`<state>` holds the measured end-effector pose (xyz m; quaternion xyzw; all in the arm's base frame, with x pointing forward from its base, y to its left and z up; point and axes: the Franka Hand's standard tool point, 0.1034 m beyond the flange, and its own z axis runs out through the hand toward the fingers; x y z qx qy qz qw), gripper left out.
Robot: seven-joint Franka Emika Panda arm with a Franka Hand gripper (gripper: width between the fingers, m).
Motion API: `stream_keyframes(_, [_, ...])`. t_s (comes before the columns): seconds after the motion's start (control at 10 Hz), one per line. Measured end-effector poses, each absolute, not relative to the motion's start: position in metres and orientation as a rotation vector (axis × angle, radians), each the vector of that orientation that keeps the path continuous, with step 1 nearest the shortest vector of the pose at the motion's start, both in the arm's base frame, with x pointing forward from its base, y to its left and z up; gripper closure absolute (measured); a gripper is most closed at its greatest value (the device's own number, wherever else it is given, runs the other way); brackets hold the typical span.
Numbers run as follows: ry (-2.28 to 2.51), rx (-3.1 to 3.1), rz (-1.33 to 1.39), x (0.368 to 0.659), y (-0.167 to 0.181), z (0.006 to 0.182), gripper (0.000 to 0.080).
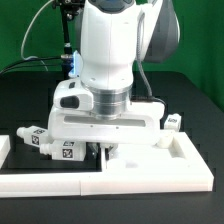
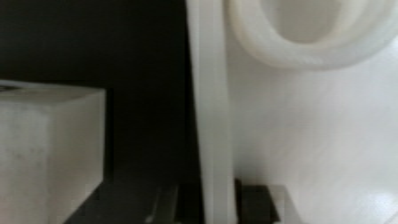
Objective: Assemble one leg
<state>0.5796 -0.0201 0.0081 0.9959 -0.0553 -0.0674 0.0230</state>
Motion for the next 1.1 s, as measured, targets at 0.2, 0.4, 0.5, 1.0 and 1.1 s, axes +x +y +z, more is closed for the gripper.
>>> stream_keyframes(0.2, [-0.156,3.085,-0.212,0.579,-0.02,0.007,0.0745])
stream_keyframes(0.4, [-0.156,3.086,-0.212,0.579,-0.02,0.008,0.0454])
stream_keyframes(0.5, [-0.168,3.092,-0.218,0.58,-0.017,0.016,0.0454])
stream_keyframes(1.0, [-0.26,3.116,-0.238,0.576,0.017,0.06,0.0151])
stream_keyframes(1.1, [-0.263,3.115,-0.243,0.575,0.016,0.058,0.0151])
